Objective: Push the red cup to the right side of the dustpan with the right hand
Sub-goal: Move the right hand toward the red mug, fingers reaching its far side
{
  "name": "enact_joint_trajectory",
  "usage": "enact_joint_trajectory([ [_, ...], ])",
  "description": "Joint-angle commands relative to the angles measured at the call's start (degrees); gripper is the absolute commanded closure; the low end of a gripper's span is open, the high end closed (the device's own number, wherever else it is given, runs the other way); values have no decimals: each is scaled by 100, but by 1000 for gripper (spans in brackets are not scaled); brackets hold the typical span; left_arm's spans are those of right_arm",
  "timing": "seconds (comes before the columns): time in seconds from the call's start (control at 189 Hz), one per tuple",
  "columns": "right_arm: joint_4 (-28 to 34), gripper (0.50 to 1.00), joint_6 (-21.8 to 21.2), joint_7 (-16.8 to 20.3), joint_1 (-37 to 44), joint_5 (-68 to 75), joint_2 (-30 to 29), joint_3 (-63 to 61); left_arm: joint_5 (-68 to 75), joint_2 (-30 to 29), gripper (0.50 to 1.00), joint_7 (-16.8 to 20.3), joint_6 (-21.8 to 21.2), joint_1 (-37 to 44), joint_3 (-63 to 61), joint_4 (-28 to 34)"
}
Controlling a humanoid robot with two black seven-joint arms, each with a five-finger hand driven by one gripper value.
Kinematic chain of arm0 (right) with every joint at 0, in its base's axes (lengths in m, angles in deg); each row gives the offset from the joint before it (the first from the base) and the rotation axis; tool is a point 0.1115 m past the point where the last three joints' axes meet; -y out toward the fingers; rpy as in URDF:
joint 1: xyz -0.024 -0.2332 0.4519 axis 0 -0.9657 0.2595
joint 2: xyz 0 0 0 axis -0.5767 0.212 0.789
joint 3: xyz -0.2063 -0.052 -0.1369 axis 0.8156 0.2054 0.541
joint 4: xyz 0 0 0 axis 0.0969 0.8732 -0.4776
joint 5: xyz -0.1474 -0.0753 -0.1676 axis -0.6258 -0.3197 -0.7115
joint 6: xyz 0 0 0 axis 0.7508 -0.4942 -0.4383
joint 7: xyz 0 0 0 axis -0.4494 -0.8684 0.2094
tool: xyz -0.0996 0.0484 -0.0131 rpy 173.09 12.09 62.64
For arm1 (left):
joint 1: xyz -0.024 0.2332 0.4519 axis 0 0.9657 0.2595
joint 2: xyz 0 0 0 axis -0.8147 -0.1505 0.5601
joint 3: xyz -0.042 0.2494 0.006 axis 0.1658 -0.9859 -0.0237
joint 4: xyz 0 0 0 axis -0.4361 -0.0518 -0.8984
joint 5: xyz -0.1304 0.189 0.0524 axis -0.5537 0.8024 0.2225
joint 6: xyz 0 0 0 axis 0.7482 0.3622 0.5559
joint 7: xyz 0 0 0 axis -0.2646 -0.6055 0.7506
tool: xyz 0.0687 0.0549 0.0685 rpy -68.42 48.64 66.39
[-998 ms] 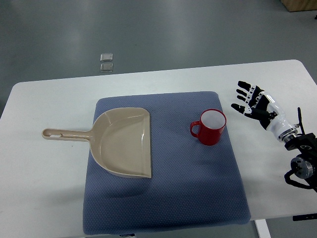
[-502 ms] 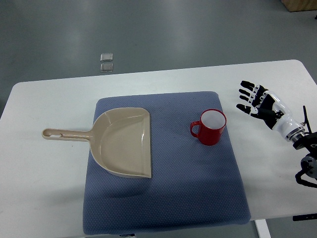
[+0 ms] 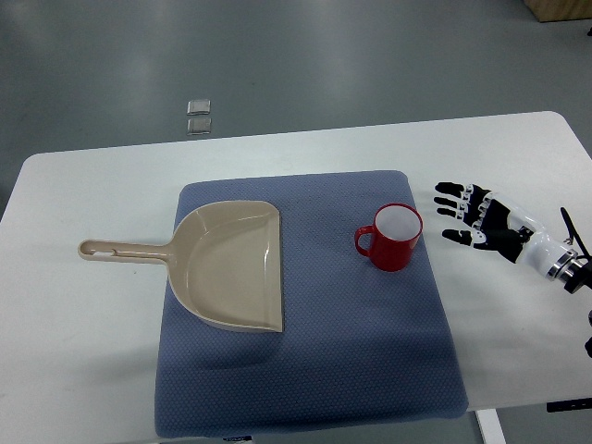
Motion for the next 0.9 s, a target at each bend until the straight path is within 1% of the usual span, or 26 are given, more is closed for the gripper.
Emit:
enact_joint_trajectory([
  [0.0, 7, 587, 82, 0, -10, -133, -49, -46, 0, 0, 500, 0, 0, -1, 0, 4],
  [0.164, 15, 587, 240, 0, 16, -124, -84, -72, 0, 0, 500, 0, 0, -1, 0, -4],
  [0.317, 42, 587, 214, 0, 34, -124, -119, -81, 0, 0, 500, 0, 0, -1, 0, -5],
  [0.729, 402, 587, 143, 0, 16, -133, -146, -11, 0, 0, 500, 0, 0, -1, 0, 4],
  [0.892, 464, 587, 196, 0, 16, -195, -251, 7, 0, 0, 500, 0, 0, -1, 0, -5],
])
